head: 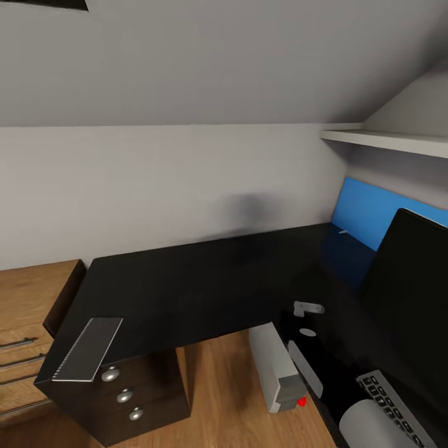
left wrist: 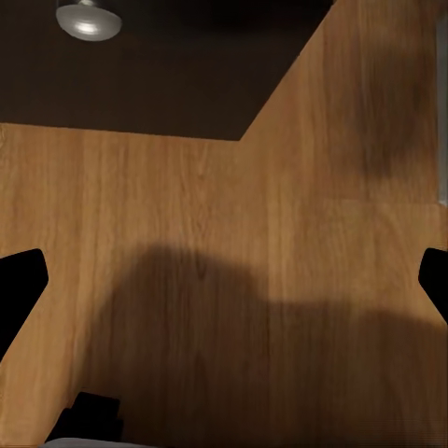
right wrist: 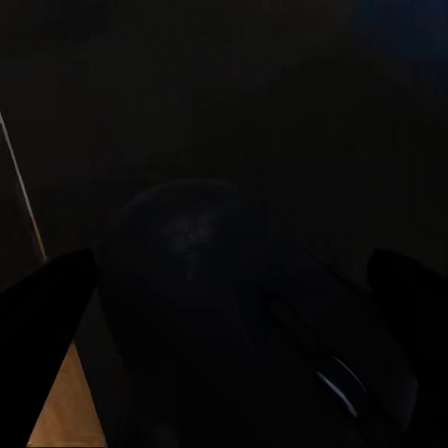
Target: In the bedroom, organize the workspace by keeping the computer under the desk, ensuring the monitor is on the desk, placing the keyboard on the desk next to the monitor, placing the mouse on the desk next to the keyboard, moving the folder from the swivel chair onto the desk next to the mouse, stacking the notebook on top of the folder with the pen on top of the notebook, and positioning the swivel chair next to the desk.
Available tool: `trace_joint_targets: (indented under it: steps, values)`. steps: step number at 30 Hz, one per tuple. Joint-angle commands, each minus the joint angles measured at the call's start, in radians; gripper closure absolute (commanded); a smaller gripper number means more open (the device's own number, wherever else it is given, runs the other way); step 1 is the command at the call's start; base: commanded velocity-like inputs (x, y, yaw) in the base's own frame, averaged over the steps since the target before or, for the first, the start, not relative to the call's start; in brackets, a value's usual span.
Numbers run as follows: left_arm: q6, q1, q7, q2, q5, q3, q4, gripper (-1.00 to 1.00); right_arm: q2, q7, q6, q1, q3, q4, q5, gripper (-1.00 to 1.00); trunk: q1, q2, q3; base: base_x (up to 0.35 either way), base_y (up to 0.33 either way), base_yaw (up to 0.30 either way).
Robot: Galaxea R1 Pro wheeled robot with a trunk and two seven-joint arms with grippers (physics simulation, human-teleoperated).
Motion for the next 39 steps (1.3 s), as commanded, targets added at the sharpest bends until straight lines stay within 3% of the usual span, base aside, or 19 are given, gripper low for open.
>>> trace_joint_targets:
  steps: [1,4,8,15,39]
  values:
    - [-0.001,0.0,-0.007,0.0,0.011,-0.005,0.0,-1.0,-0.01,0.006,0.004,0.0,0.005,-0.002,-0.021,1.0,0.0,-0.001,-0.001,-0.211,0.0,0.0]
    - [-0.002,0.0,-0.007,0.0,0.011,-0.006,0.0,-1.0,-0.045,0.079,-0.001,0.0,0.005,0.004,-0.041,1.0,0.0,-0.001,-0.001,-0.163,0.0,0.0]
    - [-0.001,0.0,-0.007,0.0,0.011,-0.005,0.0,-1.0,-0.059,0.109,-0.062,0.002,0.006,0.041,-0.046,1.0,0.0,-0.001,-0.001,-0.038,0.0,0.0]
    - [-0.004,0.0,-0.008,-0.009,0.009,-0.006,0.0,-1.0,-0.055,0.093,-0.096,0.002,-0.034,0.08,-0.042,1.0,0.0,-0.001,-0.001,0.0,0.0,0.0]
    - [-0.004,0.0,-0.008,-0.009,0.008,-0.007,0.0,-1.0,-0.063,0.094,-0.102,0.002,-0.031,0.079,-0.045,1.0,0.0,-0.001,0.007,0.0,0.0,-0.02]
